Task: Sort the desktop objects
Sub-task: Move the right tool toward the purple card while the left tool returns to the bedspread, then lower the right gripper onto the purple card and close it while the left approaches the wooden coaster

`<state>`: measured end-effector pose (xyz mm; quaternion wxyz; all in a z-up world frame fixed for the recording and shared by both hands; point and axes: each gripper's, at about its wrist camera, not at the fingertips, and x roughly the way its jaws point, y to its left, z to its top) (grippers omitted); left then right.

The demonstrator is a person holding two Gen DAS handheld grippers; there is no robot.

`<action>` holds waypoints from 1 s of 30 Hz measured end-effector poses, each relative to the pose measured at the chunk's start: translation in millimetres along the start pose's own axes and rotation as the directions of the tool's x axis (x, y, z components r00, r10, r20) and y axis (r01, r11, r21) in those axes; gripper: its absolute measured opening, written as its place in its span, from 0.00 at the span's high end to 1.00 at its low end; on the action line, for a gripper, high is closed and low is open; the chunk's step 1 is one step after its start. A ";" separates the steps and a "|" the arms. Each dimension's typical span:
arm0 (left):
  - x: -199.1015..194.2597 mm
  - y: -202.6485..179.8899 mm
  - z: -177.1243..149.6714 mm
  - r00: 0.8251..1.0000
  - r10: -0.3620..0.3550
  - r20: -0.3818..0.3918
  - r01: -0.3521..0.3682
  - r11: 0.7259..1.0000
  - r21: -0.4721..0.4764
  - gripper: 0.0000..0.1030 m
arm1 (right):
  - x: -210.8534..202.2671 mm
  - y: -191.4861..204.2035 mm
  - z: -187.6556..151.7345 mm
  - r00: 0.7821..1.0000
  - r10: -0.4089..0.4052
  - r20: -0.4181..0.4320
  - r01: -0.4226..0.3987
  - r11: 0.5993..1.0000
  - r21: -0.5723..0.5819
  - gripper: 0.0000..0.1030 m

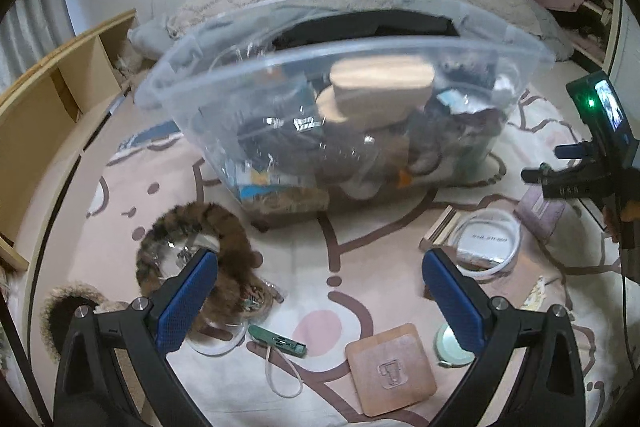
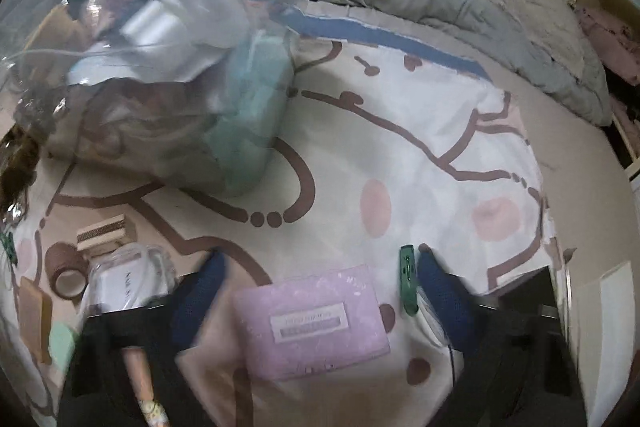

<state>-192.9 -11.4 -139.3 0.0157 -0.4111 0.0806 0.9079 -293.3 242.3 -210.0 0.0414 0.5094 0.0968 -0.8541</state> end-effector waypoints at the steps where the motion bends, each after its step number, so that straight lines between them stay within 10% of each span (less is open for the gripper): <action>1: 2.8 0.6 -0.7 1.000 0.000 -0.008 0.000 1.000 -0.003 0.00 | 3.2 -1.7 1.5 1.000 0.011 -0.008 -0.011 1.000 0.019 0.34; 11: 36.7 -0.4 -7.3 0.993 -0.025 -0.113 0.023 1.000 -0.017 0.00 | 47.0 -17.5 0.6 0.986 0.114 -0.118 -0.096 0.984 0.152 0.45; 30: 77.0 -12.1 -29.4 0.957 0.002 -0.290 -0.010 1.000 -0.027 0.00 | -4.1 4.7 -102.1 0.979 0.162 -0.120 -0.170 0.984 -0.061 0.45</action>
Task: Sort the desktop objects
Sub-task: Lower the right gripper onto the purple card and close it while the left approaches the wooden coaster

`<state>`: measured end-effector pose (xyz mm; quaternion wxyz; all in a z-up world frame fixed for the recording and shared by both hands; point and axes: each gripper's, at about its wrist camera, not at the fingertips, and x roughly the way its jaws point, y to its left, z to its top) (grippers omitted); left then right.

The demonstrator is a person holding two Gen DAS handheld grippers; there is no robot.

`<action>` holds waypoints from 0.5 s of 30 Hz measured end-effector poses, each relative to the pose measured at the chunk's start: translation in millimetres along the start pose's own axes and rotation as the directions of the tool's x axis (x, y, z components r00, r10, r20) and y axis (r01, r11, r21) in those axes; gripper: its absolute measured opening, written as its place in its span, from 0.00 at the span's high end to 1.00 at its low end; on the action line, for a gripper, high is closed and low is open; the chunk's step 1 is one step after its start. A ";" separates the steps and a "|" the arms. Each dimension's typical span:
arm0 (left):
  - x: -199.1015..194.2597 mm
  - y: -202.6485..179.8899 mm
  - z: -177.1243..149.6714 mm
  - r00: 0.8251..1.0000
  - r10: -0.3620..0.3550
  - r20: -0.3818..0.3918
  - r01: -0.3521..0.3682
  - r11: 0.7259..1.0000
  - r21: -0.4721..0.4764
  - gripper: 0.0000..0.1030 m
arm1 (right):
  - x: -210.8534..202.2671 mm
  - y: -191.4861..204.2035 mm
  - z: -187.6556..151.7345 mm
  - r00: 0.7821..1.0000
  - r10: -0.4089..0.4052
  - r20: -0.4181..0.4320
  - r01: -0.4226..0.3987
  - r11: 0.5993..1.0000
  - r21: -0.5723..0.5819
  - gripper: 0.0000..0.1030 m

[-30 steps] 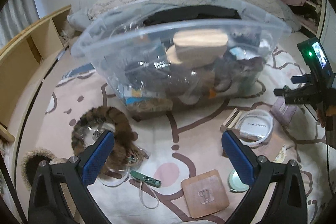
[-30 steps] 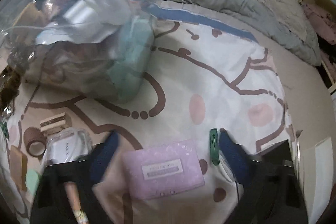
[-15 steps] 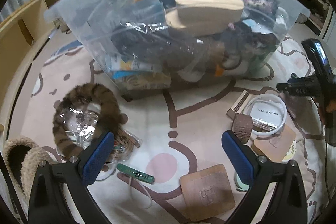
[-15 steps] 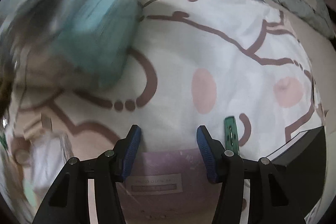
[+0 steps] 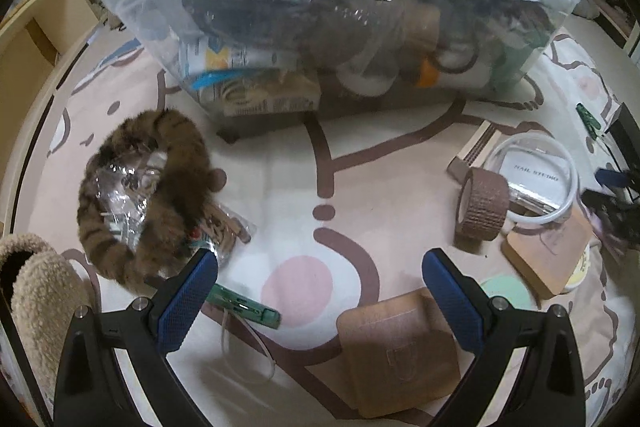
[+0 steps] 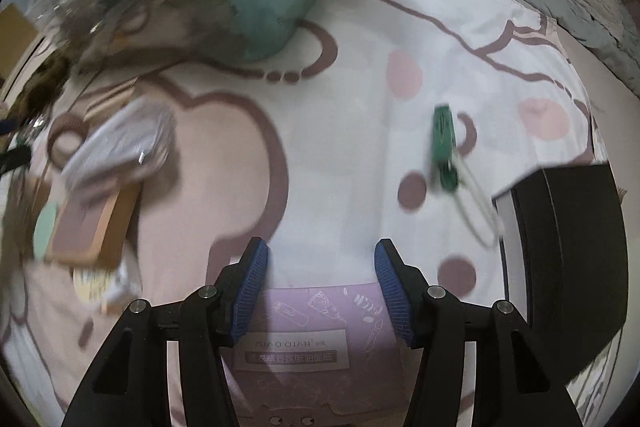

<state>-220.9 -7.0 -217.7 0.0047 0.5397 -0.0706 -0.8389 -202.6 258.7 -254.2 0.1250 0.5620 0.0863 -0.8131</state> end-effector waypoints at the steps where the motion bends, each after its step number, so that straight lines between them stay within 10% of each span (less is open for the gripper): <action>1: 2.1 0.4 -0.4 1.000 0.004 -0.008 -0.004 1.000 -0.003 0.00 | -2.4 0.5 -5.9 1.000 0.009 0.003 -0.009 1.000 -0.007 0.45; 15: 7.9 -2.3 -26.3 0.997 -0.033 -0.070 0.038 0.997 0.060 0.00 | -20.0 0.1 -55.4 0.996 0.082 0.026 -0.079 0.994 -0.075 0.45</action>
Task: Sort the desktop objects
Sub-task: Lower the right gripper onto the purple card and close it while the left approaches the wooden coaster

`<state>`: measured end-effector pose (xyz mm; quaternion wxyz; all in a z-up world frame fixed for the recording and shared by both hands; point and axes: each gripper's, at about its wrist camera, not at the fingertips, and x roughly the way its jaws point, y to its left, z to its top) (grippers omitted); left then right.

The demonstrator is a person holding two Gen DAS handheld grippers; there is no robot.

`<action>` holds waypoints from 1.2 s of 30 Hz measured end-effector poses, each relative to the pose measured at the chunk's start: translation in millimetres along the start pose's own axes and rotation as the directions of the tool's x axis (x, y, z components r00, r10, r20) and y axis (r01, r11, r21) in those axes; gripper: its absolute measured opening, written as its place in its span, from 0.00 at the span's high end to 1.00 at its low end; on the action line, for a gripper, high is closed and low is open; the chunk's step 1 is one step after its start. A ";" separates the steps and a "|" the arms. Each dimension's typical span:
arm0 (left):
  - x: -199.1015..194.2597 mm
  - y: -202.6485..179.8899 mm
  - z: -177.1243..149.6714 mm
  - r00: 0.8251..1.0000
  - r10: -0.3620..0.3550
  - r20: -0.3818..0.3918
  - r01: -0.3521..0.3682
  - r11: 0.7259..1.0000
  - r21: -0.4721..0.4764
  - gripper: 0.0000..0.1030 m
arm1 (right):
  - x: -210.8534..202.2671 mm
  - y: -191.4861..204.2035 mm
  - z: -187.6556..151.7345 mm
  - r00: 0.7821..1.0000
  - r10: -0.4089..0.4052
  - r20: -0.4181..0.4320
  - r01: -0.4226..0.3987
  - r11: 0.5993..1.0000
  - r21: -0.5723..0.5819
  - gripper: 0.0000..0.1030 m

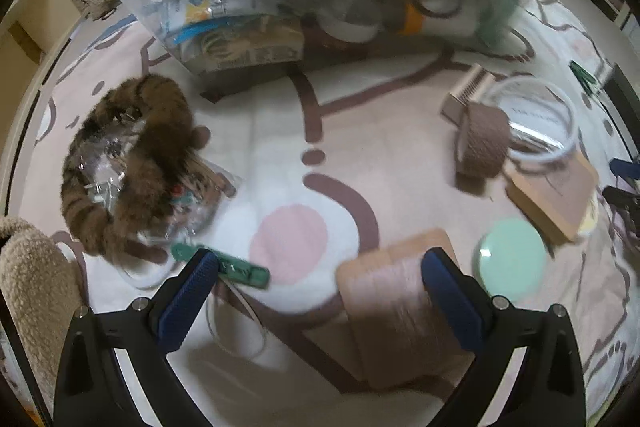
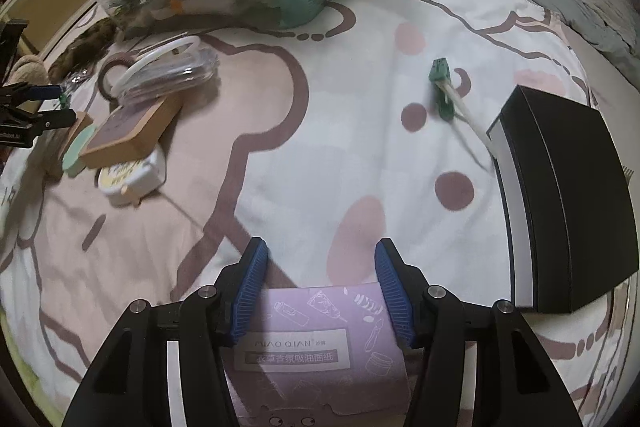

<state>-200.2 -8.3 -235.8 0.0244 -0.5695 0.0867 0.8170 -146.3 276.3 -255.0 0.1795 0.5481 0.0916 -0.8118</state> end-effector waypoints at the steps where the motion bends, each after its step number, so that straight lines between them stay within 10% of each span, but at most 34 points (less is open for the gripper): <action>1: -1.2 -0.3 -2.0 1.000 -0.006 -0.001 0.006 1.000 0.001 0.00 | 1.4 -1.8 -0.7 1.000 0.002 0.001 -0.002 1.000 -0.002 0.45; 14: -20.0 -34.4 -31.5 0.990 -0.139 0.002 0.139 0.986 0.088 0.00 | 2.4 -19.2 -0.8 1.000 0.003 0.008 -0.003 1.000 -0.019 0.45; 36: 0.5 28.1 -54.4 0.999 -0.034 -0.028 0.031 0.995 -0.095 0.00 | -1.5 -20.3 -8.6 0.999 0.001 0.039 0.000 1.000 -0.017 0.43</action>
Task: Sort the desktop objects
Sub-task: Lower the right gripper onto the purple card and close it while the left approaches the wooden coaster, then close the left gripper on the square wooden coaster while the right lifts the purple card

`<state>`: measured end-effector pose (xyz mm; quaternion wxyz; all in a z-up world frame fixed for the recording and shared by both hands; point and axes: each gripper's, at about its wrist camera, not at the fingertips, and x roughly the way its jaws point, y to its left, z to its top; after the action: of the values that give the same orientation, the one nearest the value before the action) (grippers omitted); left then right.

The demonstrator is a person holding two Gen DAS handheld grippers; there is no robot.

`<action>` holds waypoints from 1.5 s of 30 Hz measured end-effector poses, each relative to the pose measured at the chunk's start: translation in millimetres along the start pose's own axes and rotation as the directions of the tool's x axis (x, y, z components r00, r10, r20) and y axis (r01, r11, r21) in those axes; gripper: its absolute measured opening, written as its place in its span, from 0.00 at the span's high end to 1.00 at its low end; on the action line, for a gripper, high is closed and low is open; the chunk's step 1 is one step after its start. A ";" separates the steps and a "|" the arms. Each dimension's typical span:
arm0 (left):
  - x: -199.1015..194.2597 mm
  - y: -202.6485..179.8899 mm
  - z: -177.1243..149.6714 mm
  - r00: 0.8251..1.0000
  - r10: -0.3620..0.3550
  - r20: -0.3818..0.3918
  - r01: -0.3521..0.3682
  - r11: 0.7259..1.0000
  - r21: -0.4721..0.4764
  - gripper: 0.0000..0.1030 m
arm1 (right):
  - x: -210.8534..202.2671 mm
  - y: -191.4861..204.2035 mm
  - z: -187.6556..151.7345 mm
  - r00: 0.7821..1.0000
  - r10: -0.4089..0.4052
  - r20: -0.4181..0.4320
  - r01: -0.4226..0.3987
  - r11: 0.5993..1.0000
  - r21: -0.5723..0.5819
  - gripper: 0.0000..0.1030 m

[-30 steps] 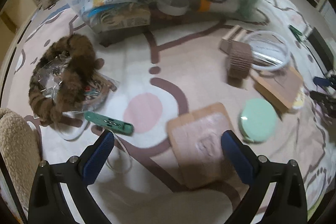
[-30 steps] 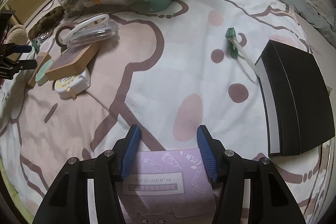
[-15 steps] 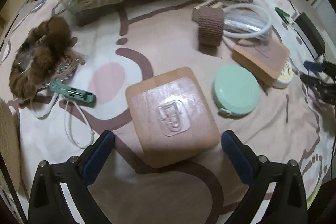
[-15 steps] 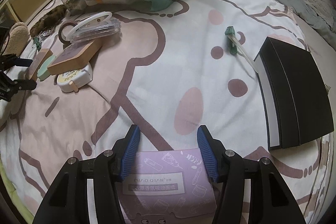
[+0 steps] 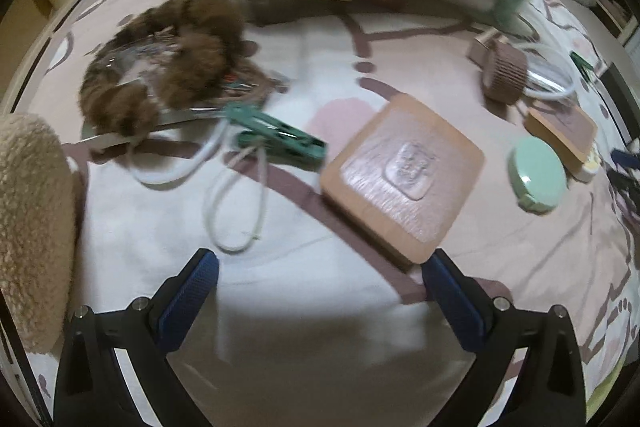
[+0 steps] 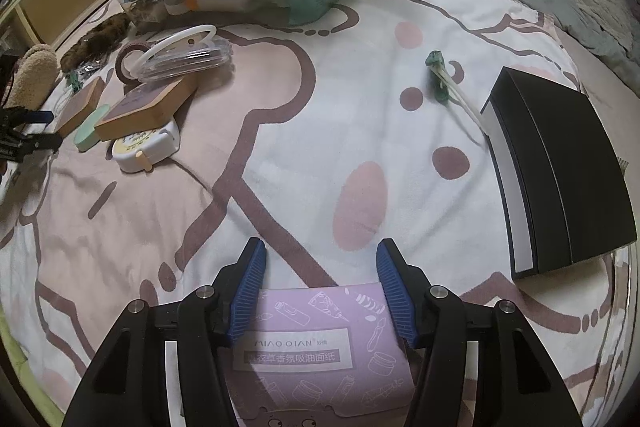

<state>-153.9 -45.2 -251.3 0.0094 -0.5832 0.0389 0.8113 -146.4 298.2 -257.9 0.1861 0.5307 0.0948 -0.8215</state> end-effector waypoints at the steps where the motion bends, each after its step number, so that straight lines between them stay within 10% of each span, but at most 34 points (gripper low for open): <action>1: 0.5 2.3 1.4 1.000 0.004 0.001 -0.004 1.000 -0.009 0.00 | -0.3 0.3 -0.7 1.000 -0.001 -0.001 0.001 1.000 0.000 0.43; 12: 4.1 28.4 10.4 1.000 0.006 -0.023 -0.010 0.985 -0.173 0.00 | -3.5 3.3 -11.9 1.000 -0.001 -0.013 0.001 1.000 -0.012 0.35; 26: -8.4 -6.5 31.2 0.974 -0.226 0.018 0.222 0.936 -0.272 0.00 | -3.4 2.1 -15.1 1.000 0.015 -0.004 -0.015 1.000 -0.008 0.33; 45: 22.5 -16.6 45.3 0.995 -0.079 -0.054 0.066 0.976 -0.210 0.00 | -37.9 -17.4 -6.6 0.992 0.127 -0.016 -0.125 0.987 0.099 0.16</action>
<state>-203.0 -26.0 -259.1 -0.0232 -0.6070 -0.0670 0.7915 -134.0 324.3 -227.0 0.2104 0.5532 0.0229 -0.8057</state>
